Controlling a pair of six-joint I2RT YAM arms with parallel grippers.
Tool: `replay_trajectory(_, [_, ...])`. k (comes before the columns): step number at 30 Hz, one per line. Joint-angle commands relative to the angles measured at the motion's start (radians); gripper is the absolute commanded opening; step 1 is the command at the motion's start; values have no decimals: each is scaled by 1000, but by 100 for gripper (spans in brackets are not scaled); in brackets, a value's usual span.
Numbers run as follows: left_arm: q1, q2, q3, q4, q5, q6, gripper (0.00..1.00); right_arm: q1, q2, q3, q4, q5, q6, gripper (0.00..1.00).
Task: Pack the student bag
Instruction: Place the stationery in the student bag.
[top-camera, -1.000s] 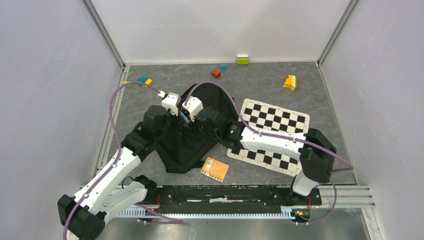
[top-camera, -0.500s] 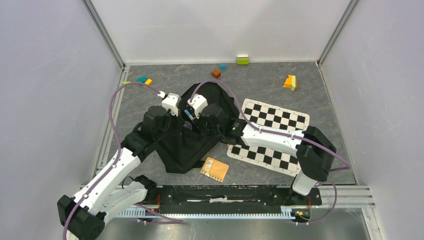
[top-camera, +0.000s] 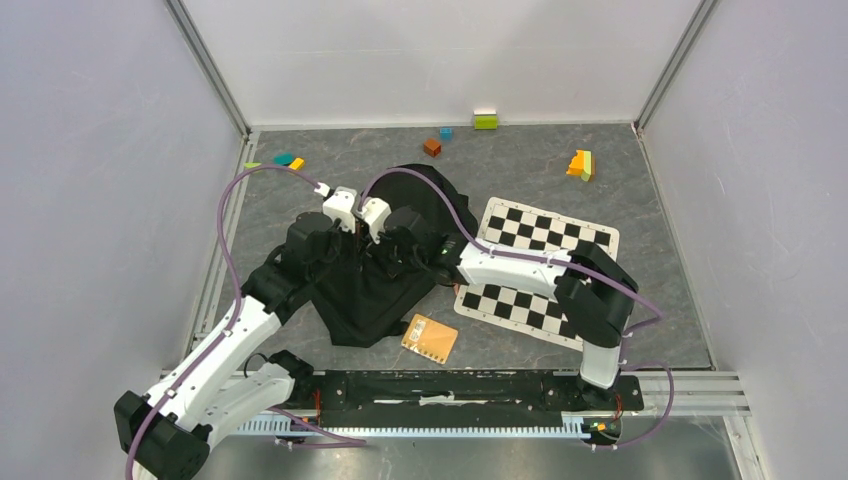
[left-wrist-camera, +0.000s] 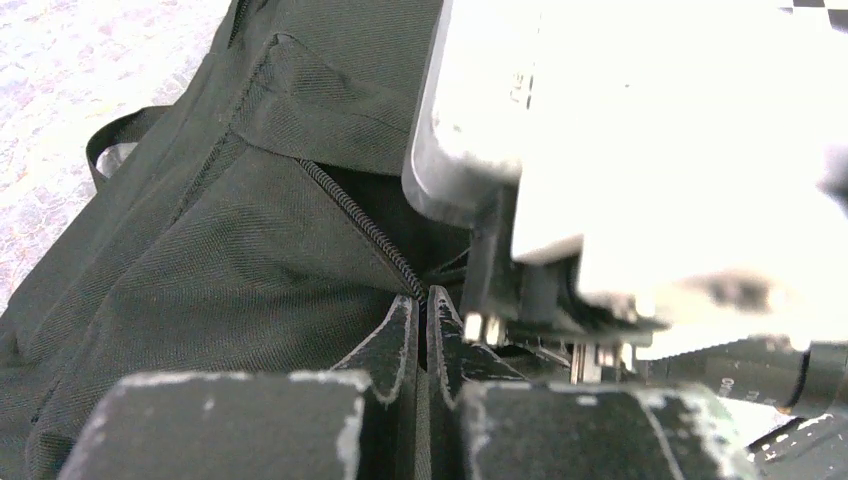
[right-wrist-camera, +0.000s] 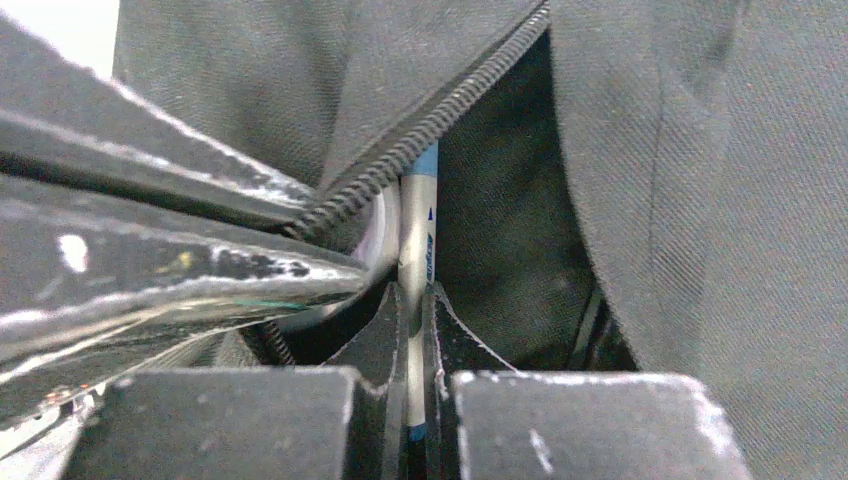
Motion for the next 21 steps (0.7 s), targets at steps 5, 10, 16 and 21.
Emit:
replay_trajectory(5, [-4, -24, 17, 73, 22, 36, 2, 32, -18, -24, 22, -49, 10, 0])
replay_trajectory(10, [-3, -29, 16, 71, 18, 36, 2, -5, -67, -57, 22, -32, 31, 19])
replay_trajectory(16, [-4, -32, 14, 71, 11, 36, 2, -10, -173, -77, 10, -31, -15, 54])
replay_trajectory(21, [-4, -34, 13, 71, -4, 37, 2, -10, -332, -162, 22, -36, -59, 77])
